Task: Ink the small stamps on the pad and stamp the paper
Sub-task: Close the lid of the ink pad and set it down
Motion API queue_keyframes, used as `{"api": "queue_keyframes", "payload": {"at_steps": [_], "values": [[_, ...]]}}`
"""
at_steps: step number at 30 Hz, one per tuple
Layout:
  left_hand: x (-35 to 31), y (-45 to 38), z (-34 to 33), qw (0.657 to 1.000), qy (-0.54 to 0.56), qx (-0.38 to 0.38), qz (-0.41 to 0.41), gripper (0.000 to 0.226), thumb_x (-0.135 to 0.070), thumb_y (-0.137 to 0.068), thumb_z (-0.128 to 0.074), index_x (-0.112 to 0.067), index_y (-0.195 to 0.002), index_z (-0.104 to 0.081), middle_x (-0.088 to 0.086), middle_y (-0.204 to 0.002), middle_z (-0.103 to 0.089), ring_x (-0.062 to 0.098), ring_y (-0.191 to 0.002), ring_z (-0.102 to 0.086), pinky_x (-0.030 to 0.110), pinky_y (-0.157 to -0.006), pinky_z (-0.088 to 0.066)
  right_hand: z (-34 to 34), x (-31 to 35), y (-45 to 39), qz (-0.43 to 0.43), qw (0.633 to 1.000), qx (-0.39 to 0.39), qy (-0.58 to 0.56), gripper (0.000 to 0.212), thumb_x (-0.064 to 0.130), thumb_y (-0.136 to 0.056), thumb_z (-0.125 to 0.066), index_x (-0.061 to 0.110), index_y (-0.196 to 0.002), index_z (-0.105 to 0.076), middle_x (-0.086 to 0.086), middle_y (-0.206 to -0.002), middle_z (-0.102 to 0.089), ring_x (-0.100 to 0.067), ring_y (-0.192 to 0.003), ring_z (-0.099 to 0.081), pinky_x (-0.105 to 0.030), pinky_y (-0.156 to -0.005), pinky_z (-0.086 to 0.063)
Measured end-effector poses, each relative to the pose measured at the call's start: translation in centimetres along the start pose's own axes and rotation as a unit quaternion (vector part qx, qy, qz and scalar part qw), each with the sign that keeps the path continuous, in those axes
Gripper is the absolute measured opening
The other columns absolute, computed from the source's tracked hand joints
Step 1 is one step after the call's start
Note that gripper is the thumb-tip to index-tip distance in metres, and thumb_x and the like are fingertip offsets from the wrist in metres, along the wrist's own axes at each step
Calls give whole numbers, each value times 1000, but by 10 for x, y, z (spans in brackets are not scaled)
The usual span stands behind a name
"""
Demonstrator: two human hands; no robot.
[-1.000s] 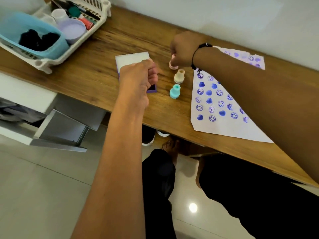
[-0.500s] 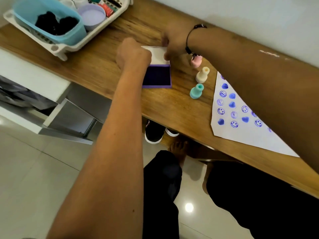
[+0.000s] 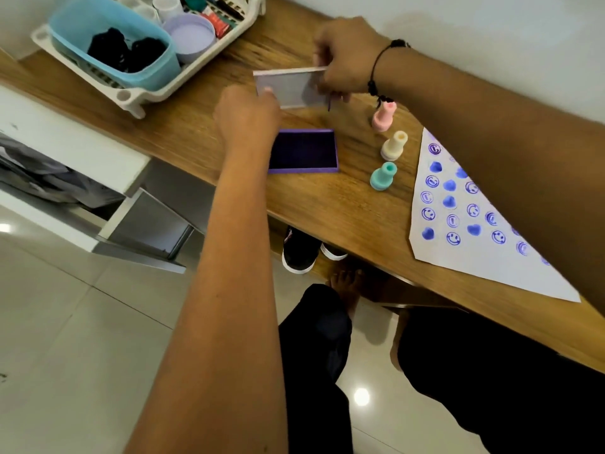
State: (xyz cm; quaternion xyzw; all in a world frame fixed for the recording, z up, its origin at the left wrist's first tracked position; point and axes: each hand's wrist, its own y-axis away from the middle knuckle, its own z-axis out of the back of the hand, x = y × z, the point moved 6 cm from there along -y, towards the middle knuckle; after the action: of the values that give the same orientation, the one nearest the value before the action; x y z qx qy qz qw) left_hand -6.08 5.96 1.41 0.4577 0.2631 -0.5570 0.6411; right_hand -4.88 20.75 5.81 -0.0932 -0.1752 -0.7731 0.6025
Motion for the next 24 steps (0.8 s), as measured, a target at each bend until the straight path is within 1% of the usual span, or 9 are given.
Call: {"api": "queue_keyframes", "payload": {"at_steps": [2, 4, 7, 9, 11, 14, 16, 19, 24], "values": [[5, 0, 1, 984, 159, 24, 77, 45, -42, -91, -42, -3, -103, -61, 7, -83, -66, 15, -67, -62, 25, -63, -54, 7, 4, 11, 19, 998, -44, -31, 19, 2, -80, -61, 17, -87, -53, -8, -91, -59, -20, -68, -61, -22, -52, -49], [8, 0, 2, 951, 276, 64, 124, 44, -41, -92, -43, -3, -81, -62, 6, -58, -61, 11, -43, -54, 18, -47, -46, 11, 11, 26, 52, 995, -90, -3, 14, 4, -82, -58, 12, -94, -58, -12, -99, -63, -24, -84, -61, -23, -61, -45], [9, 4, 12, 937, 295, 110, 153, 28, -21, -88, -52, -7, -64, -56, 1, -39, -58, 7, -30, -50, 13, -38, -40, 10, 17, 51, 89, 989, -109, 43, 15, 8, -83, -54, 6, -98, -58, -14, -107, -62, -26, -96, -56, -31, -75, -41], [10, 10, 18, 939, 280, 126, 154, 18, -12, -83, -55, -7, -66, -56, 1, -39, -58, 6, -31, -52, 13, -37, -40, 6, 17, 63, 100, 989, -95, 51, 19, 13, -81, -57, 5, -98, -57, -13, -108, -58, -26, -98, -51, -29, -74, -35], [11, 16, 23, 950, 241, 134, 144, 10, -8, -81, -56, -5, -72, -57, 1, -39, -58, 5, -31, -53, 13, -38, -41, -1, 17, 72, 94, 992, -73, 39, 34, 26, -78, -64, 7, -105, -54, -7, -109, -53, -22, -100, -47, -25, -73, -30], [13, 25, 29, 967, 174, 146, 119, 9, -6, -80, -59, -4, -72, -58, -2, -35, -57, 5, -32, -53, 15, -38, -43, -13, 21, 82, 92, 993, -27, 62, 58, 40, -77, -67, 12, -124, -48, -10, -123, -52, -27, -113, -47, -33, -89, -39], [16, 30, 31, 968, 151, 167, 111, 7, -5, -80, -60, -4, -72, -59, -3, -34, -57, 5, -33, -54, 15, -38, -45, -21, 24, 87, 98, 991, -9, 87, 59, 40, -77, -67, 11, -125, -51, -15, -122, -52, -31, -114, -47, -35, -90, -40], [25, 35, 29, 966, 125, 203, 101, 9, -4, -81, -58, -4, -72, -59, -4, -35, -57, 5, -33, -53, 14, -39, -46, -33, 24, 89, 88, 992, 12, 93, 56, 40, -75, -69, 11, -120, -53, -14, -121, -52, -30, -113, -46, -35, -90, -39], [45, 39, 27, 952, 153, 241, 109, 7, -4, -83, -56, -3, -79, -61, 6, -65, -59, 5, -41, -55, 13, -43, -46, -47, 23, 86, 87, 990, 45, 100, 65, 49, -70, -68, 14, -123, -49, -10, -124, -51, -28, -114, -42, -41, -90, -41]]}}
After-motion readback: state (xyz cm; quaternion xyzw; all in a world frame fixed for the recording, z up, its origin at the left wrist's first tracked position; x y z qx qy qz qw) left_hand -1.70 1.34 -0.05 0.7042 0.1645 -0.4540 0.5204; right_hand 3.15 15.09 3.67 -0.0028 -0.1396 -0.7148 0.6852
